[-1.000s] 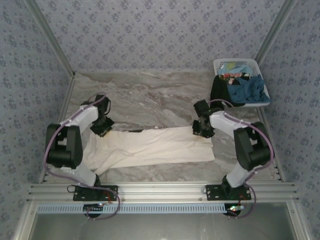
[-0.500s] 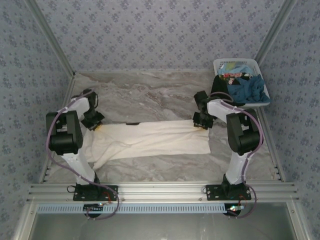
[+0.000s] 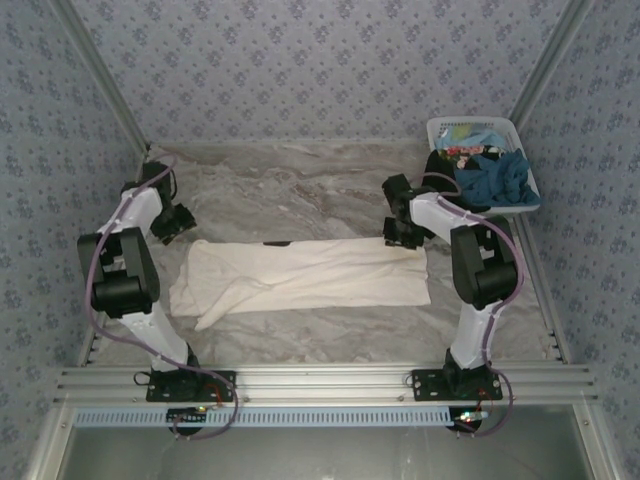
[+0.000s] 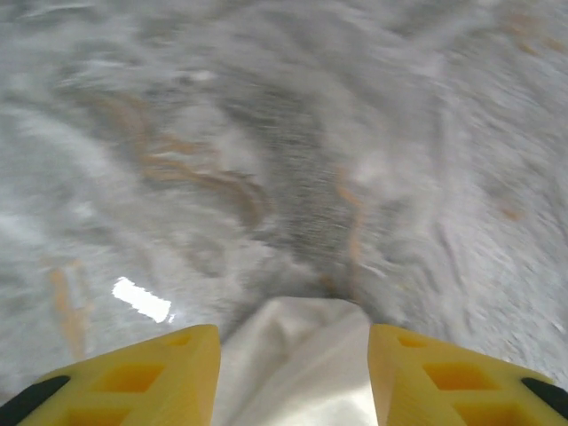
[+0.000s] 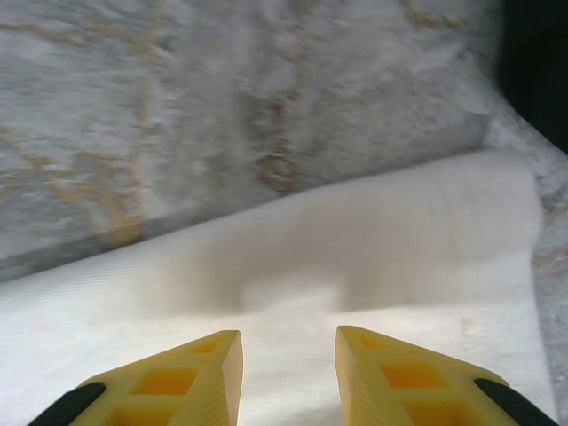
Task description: Fold and stack the t-shirts
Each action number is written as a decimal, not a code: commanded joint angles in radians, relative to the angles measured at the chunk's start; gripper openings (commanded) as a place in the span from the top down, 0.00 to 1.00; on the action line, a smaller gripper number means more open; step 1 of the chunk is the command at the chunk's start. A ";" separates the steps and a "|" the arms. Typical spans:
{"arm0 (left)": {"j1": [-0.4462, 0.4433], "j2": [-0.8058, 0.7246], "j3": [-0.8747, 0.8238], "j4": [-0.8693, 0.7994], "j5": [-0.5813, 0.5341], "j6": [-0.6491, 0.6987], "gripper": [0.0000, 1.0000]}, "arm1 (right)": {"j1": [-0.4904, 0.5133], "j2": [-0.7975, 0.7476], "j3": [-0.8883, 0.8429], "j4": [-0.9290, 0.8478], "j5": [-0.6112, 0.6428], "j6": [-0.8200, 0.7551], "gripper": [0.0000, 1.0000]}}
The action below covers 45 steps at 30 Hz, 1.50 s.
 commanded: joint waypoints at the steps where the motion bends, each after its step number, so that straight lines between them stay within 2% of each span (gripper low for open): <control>1: -0.036 0.012 0.011 0.033 0.092 0.155 0.52 | 0.008 -0.028 0.031 -0.023 -0.027 -0.031 0.64; 5: -0.081 0.100 0.078 -0.060 -0.016 0.256 0.56 | 0.009 -0.017 0.030 -0.026 -0.055 -0.043 0.64; 10: -0.114 0.124 0.066 -0.064 -0.100 0.286 0.59 | 0.010 -0.003 0.036 -0.030 -0.068 -0.048 0.63; 13: -0.116 0.135 0.060 -0.053 -0.106 0.287 0.59 | 0.010 0.009 0.036 -0.033 -0.072 -0.048 0.63; 15: -0.117 0.146 0.064 -0.052 -0.121 0.280 0.64 | 0.010 0.012 0.035 -0.030 -0.071 -0.047 0.63; 17: -0.116 0.154 0.070 -0.055 -0.140 0.270 0.74 | 0.012 0.014 0.031 -0.029 -0.070 -0.048 0.64; 20: -0.116 0.169 0.075 -0.067 -0.149 0.260 0.77 | 0.014 0.021 0.028 -0.037 -0.066 -0.048 0.63; 23: -0.118 0.176 0.076 -0.079 -0.144 0.257 0.77 | 0.015 0.024 0.023 -0.042 -0.054 -0.045 0.63; 26: -0.118 0.151 0.050 -0.049 -0.139 0.251 0.68 | 0.014 0.025 0.014 -0.039 -0.053 -0.043 0.63; 31: -0.119 0.115 0.015 -0.006 -0.088 0.251 0.65 | 0.016 0.026 0.008 -0.034 -0.053 -0.042 0.63; 39: -0.137 0.034 -0.032 0.038 -0.096 0.261 0.51 | 0.014 0.033 0.007 -0.040 -0.053 -0.044 0.63; 42: -0.137 0.022 -0.041 0.037 -0.095 0.278 0.51 | 0.012 0.035 0.003 -0.042 -0.053 -0.043 0.63; 45: -0.137 0.060 -0.028 -0.002 -0.101 0.287 0.55 | 0.012 0.039 0.003 -0.040 -0.055 -0.042 0.63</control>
